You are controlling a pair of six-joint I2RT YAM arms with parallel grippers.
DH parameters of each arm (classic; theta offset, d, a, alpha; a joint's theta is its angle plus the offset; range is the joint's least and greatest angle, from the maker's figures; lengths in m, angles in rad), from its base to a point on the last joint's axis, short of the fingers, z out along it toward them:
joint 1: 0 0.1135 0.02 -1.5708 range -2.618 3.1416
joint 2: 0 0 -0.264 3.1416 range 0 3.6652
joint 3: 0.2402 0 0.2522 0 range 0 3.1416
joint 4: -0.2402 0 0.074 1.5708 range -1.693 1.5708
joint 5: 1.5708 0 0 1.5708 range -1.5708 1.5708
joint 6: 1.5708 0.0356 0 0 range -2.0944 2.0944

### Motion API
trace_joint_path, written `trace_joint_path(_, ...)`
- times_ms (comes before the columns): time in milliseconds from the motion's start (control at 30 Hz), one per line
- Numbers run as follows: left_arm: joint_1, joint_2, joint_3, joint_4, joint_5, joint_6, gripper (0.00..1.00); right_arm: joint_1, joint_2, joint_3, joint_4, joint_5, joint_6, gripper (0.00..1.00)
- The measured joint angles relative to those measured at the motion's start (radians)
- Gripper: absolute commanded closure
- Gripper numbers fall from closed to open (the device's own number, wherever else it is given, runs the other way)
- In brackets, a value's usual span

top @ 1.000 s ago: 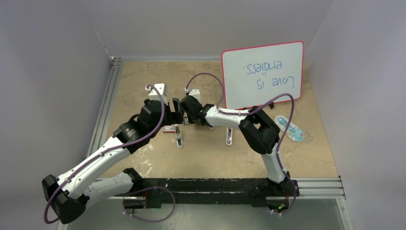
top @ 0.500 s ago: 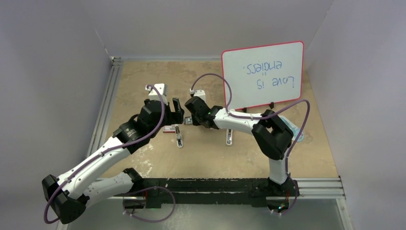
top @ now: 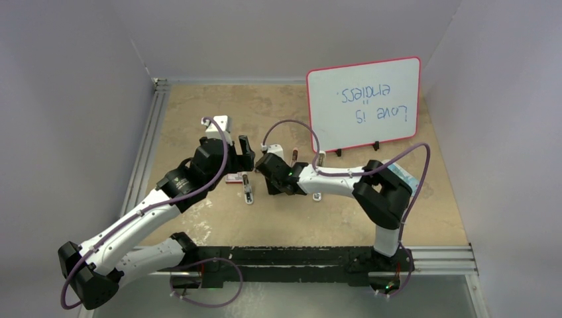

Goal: Load the staples into the stapler
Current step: Place the staple at the center of the board.

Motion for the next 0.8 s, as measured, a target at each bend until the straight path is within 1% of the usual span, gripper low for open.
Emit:
trace_joint_path(133, 0.000, 0.001, 0.000, 0.000, 0.000, 0.000, 0.17, 0.032, -0.017, -0.027, -0.013, -0.015, 0.028, 0.81)
trace_joint_path(200, 0.000, 0.002, 0.000, 0.000, 0.000, 0.000, 0.17, 0.038, -0.017, -0.031, -0.018, -0.023, 0.035, 0.79)
trace_joint_path(300, 0.000, 0.004, 0.000, 0.000, 0.000, 0.000, 0.17, 0.040, -0.016, -0.032, -0.040, -0.023, 0.054, 0.70)
trace_joint_path(333, 0.000, 0.005, 0.000, 0.000, 0.000, 0.000, 0.17, 0.040, -0.016, -0.031, -0.050, -0.024, 0.061, 0.65)
trace_joint_path(367, 0.000, 0.005, 0.000, 0.000, 0.000, 0.000, 0.17, 0.040, -0.016, -0.031, -0.058, -0.024, 0.068, 0.59)
trace_joint_path(400, 0.000, 0.005, 0.000, 0.000, 0.000, 0.000, 0.17, 0.039, -0.016, -0.031, -0.066, -0.027, 0.075, 0.56)
trace_joint_path(467, 0.000, 0.005, 0.000, 0.000, 0.000, 0.000, 0.17, 0.039, -0.016, -0.030, -0.079, -0.027, 0.086, 0.53)
trace_joint_path(600, 0.000, 0.005, 0.000, 0.000, 0.000, 0.000, 0.17, 0.039, -0.014, -0.009, -0.103, -0.025, 0.096, 0.53)
trace_joint_path(800, 0.001, 0.005, 0.000, 0.000, -0.005, 0.000, 0.17, 0.039, 0.019, 0.050, -0.103, -0.015, 0.093, 0.58)
